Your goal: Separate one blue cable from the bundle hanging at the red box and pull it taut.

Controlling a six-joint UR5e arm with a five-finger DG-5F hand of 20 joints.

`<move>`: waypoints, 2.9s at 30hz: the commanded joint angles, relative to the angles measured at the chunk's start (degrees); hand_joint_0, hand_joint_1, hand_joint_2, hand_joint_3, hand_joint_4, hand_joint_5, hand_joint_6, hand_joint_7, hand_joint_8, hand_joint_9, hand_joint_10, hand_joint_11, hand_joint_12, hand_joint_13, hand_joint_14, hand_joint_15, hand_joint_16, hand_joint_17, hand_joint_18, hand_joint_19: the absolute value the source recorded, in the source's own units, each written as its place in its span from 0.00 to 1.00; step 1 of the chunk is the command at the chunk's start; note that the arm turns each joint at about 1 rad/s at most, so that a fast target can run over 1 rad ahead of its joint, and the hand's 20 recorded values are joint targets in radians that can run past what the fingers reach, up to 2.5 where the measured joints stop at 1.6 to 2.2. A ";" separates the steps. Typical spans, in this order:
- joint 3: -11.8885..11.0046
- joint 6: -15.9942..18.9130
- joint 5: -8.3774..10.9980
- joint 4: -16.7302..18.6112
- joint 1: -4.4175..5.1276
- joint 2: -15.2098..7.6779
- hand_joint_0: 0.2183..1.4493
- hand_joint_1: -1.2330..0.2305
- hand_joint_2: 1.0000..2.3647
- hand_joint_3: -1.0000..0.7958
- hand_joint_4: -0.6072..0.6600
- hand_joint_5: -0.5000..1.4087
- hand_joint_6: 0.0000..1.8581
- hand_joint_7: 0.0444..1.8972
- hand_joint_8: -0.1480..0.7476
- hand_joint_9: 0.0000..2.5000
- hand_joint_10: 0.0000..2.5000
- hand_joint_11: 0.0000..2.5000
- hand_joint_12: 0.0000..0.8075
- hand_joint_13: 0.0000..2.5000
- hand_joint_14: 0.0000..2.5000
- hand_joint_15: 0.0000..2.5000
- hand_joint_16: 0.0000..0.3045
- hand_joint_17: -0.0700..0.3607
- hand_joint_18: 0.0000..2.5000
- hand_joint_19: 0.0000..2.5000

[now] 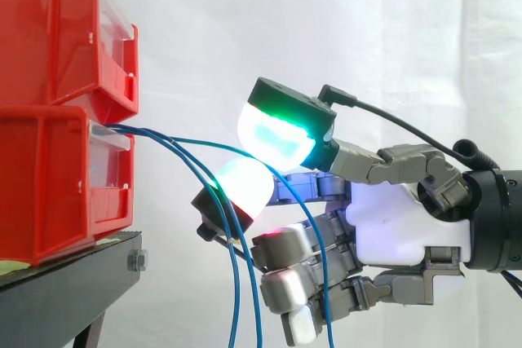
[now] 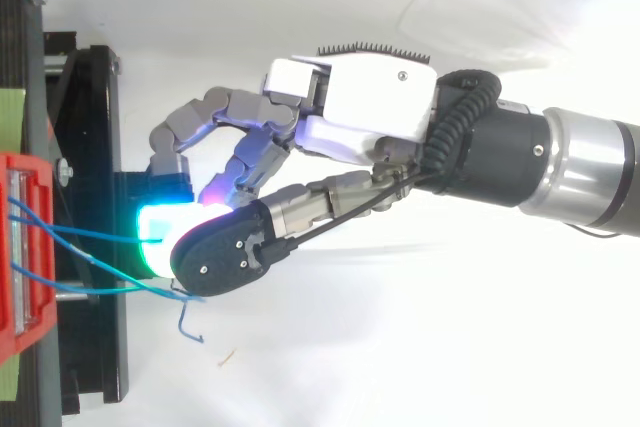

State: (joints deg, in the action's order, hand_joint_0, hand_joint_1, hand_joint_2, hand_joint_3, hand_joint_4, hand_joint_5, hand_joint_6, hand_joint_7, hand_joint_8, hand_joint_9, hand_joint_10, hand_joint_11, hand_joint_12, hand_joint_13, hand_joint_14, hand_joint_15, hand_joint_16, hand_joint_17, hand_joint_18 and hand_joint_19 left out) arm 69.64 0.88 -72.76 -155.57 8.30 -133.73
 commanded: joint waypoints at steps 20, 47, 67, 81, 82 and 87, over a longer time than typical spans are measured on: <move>0.06 0.97 -0.19 -0.26 -0.03 0.05 0.47 0.34 0.00 0.28 0.34 0.14 0.49 0.53 0.45 0.33 0.93 0.59 0.38 0.37 0.82 0.65 0.10 0.32 0.51 0.61; 0.15 1.76 -0.01 -0.53 -0.03 0.05 0.47 0.34 0.00 0.28 0.34 0.15 0.50 0.55 0.46 0.32 0.97 0.57 0.39 0.34 0.93 0.63 0.09 0.31 0.51 0.61; 10.17 -3.60 2.36 -6.86 0.41 9.90 0.47 0.35 0.00 0.28 0.34 0.15 0.50 0.55 0.46 0.32 0.97 0.57 0.38 0.35 0.91 0.63 0.10 0.31 0.51 0.60; 10.96 -3.95 3.85 -1.93 0.85 10.07 0.47 0.35 0.00 0.28 0.34 0.15 0.50 0.55 0.46 0.32 0.97 0.58 0.39 0.35 0.91 0.62 0.10 0.32 0.51 0.60; 11.05 -3.95 3.77 -2.02 0.85 10.07 0.47 0.35 0.00 0.28 0.34 0.15 0.50 0.56 0.46 0.32 0.97 0.57 0.39 0.35 0.91 0.62 0.10 0.32 0.51 0.60; 10.96 -3.95 4.03 -2.11 0.85 10.07 0.47 0.35 0.00 0.28 0.34 0.15 0.50 0.56 0.46 0.32 0.97 0.57 0.39 0.35 0.91 0.62 0.10 0.32 0.51 0.60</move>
State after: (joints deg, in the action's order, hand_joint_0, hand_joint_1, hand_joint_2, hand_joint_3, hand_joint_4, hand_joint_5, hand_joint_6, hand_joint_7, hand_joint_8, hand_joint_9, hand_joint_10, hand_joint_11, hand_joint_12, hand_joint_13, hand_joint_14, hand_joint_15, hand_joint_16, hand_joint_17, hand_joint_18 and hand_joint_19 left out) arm 80.63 -3.07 -68.86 -157.65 9.12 -123.66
